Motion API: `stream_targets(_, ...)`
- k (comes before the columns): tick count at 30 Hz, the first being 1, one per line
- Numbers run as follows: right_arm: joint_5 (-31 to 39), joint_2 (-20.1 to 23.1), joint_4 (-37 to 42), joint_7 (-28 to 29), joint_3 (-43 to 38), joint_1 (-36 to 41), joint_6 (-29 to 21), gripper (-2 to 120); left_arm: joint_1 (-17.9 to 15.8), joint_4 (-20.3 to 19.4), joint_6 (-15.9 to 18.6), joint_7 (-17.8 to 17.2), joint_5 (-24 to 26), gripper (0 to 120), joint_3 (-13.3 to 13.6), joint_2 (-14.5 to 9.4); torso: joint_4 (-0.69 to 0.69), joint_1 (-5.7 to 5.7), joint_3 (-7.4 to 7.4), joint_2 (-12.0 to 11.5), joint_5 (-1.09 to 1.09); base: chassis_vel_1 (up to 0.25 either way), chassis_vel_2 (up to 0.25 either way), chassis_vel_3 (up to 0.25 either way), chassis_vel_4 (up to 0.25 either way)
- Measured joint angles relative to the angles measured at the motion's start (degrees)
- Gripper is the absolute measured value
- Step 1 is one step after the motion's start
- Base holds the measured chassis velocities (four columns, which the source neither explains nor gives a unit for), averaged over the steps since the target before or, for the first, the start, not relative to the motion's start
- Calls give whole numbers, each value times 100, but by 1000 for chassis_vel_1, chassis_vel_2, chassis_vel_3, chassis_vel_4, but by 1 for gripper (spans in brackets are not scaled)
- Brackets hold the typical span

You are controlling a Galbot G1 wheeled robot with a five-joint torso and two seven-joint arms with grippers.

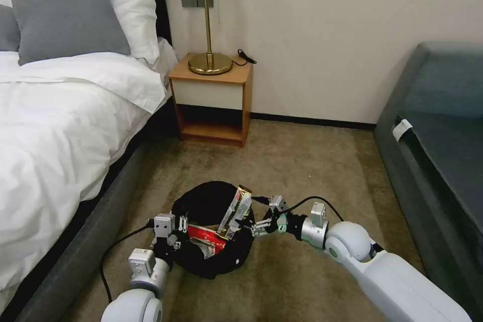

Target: Pick up the trash bin, then pick up the garbage on the floor and place it into the trash bin.

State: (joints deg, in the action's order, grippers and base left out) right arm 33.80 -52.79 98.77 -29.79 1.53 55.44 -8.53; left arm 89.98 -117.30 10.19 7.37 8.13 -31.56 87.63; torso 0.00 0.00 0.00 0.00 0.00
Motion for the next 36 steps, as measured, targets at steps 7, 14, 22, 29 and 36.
stream_targets(7, 90, -51, 0, 32, -73, -171, -64, 100, -163, 161, -17, -14, 693, 6, -19, -5, 0, 0, 0, 0, 0, 0, 0, 0, 0)
stream_targets(14, 190, -100, -24, 99, -345, -297, -105, 100, -249, 183, -18, -47, 1184, 6, -93, -8, 0, 0, 0, 0, 0, 0, 0, 0, 0)
stream_targets(22, 398, -131, -10, 120, -669, -495, -190, 100, -359, 394, -20, -224, 1935, 6, -192, 0, 0, 0, 0, 0, 0, 0, 0, 0, 0)
stream_targets(29, 572, -128, 53, 120, -1005, -606, -228, 100, -524, 661, -35, -396, 2651, 6, -342, 10, 0, 0, 0, 0, 0, 0, 0, 0, 0)
stream_targets(36, 649, -72, 144, 65, -1228, -555, -237, 100, -603, 858, -46, -554, 2976, 6, -428, 2, 0, 0, 0, 0, -1, 0, 0, 0, 0)
